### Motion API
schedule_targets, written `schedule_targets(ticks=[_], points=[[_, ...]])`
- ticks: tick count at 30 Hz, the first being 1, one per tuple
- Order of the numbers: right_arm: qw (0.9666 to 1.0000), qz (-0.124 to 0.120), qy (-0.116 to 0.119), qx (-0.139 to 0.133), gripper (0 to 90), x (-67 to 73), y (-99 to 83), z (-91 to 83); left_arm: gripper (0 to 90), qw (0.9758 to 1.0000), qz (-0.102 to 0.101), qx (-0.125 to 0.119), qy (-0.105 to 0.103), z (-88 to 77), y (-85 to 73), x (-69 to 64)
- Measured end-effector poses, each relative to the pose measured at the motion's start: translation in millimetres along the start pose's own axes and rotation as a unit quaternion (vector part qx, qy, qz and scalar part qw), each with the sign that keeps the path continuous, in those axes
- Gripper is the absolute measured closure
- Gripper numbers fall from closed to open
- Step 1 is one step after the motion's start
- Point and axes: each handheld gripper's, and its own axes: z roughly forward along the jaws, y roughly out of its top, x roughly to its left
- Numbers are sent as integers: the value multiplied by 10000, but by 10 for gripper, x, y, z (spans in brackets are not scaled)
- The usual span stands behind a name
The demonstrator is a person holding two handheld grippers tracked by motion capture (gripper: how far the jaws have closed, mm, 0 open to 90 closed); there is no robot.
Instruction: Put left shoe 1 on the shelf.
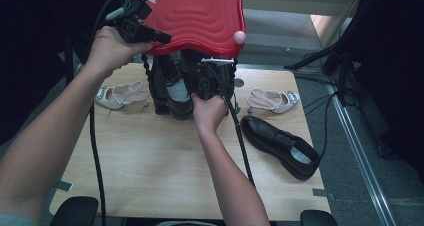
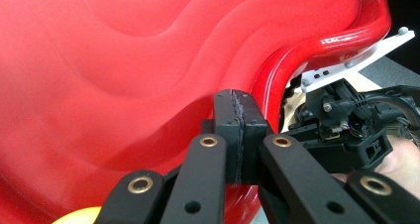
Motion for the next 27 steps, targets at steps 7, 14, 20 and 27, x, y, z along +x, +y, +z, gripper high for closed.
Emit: schedule_targets(ticks=[7,14,20,27], points=[[9999,44,-3,-106,867,-3,17,32,900,10000,0,-7,1,0,-2,0],[9994,59,-1,-347,867,-5,48,78,900,10000,10,-8,6,-1,-2,2],[9982,211,-54,-551,865,21,57,108,900,10000,12,-18,17,-1,-5,-1],[9976,164,-68,-672,860,43,68,154,900,10000,4,-34,2,0,-9,1]])
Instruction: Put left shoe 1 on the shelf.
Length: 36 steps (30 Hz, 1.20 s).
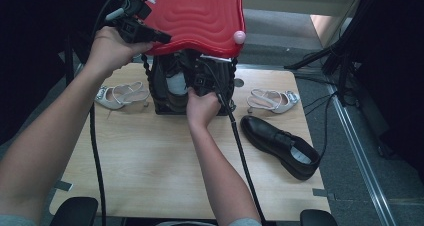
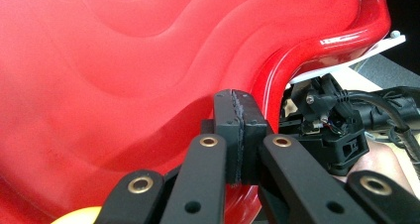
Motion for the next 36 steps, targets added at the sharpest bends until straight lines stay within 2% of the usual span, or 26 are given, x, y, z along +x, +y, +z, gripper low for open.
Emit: schedule_targets(ticks=[5,11,12,14,16,18,21,26,31,32,36], points=[[9999,109,-18,0,863,11,-1,-9,900,10000,12,-4,15,1,0,-2],[9994,316,-72,-150,862,36,9,15,900,10000,15,-12,15,1,-2,-2],[9996,175,-28,-211,859,26,6,35,900,10000,9,-15,9,-1,-5,2],[9997,117,13,-213,825,38,1,33,900,10000,30,-16,9,-2,-8,-1],[9995,191,144,-198,788,24,7,29,900,10000,30,-6,14,-1,-4,-6],[9993,285,177,-162,750,34,5,19,900,10000,17,-8,12,-2,-6,-4],[9994,159,246,-174,727,42,0,17,900,10000,22,-8,18,-3,-6,-3],[9998,63,168,-106,688,36,-13,-8,900,10000,-4,-13,16,1,-4,-6],[9997,-64,205,-109,657,58,-37,-10,900,10000,-9,-11,16,0,-4,-7],[9998,126,132,-22,655,88,-40,-26,900,10000,-8,-11,17,0,-4,-7],[9999,-5,111,-97,652,77,-62,-32,900,10000,-4,-15,18,-1,-6,-7]])
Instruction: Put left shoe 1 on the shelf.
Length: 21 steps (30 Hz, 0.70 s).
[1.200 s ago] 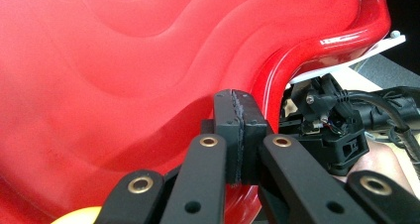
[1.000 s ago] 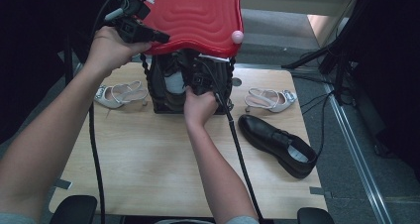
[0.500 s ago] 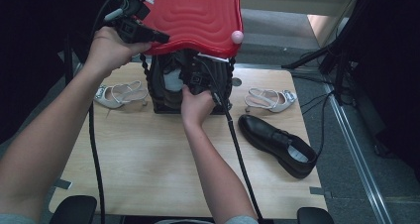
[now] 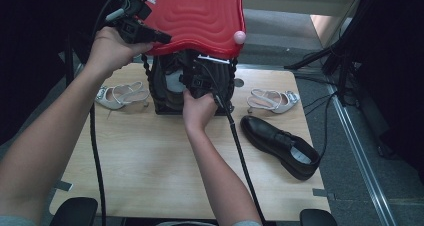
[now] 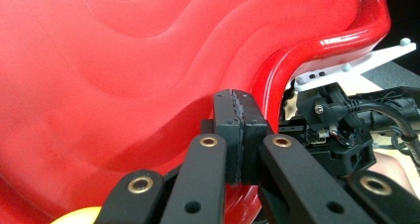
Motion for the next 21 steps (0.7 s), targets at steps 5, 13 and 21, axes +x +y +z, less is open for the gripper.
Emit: schedule_targets(ticks=[5,13,21], points=[[9998,-180,-48,-42,638,-2,-5,-41,900,10000,-3,4,-1,0,1,0],[9990,-442,-25,-22,613,42,-34,-152,900,10000,-10,14,0,2,5,2],[9976,-691,60,63,578,91,-55,-313,900,10000,-23,25,-6,2,9,5]])
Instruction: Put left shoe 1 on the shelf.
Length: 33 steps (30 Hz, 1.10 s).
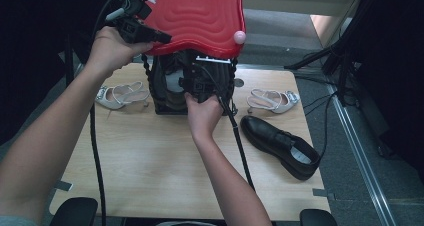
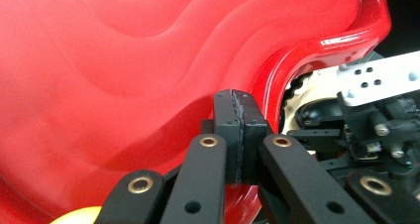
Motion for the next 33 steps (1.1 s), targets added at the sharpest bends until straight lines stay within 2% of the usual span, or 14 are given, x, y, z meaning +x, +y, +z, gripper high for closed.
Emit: schedule_targets(ticks=[5,9,10,13,20,24,26,33], points=[[9999,-83,130,23,571,-48,-28,-95,900,10000,0,1,-2,0,0,2],[9997,-167,197,52,571,-25,-61,-210,900,10000,-5,6,0,-1,0,1],[9996,-205,217,7,573,-17,-69,-246,900,10000,-9,9,-1,-1,0,0],[9989,-400,218,103,575,13,-100,-336,900,10000,-11,12,-3,-1,1,2],[9981,-486,325,193,597,-40,-263,-500,900,10000,-13,25,-8,-3,2,1],[9972,-545,410,308,678,-112,-418,-463,900,10000,-3,19,-5,-3,0,2],[9960,-747,388,287,736,-117,-518,-416,900,10000,-8,2,6,-2,-3,-1],[9933,-1035,356,375,871,-127,-770,-194,900,10000,-17,2,11,-1,-3,-3]])
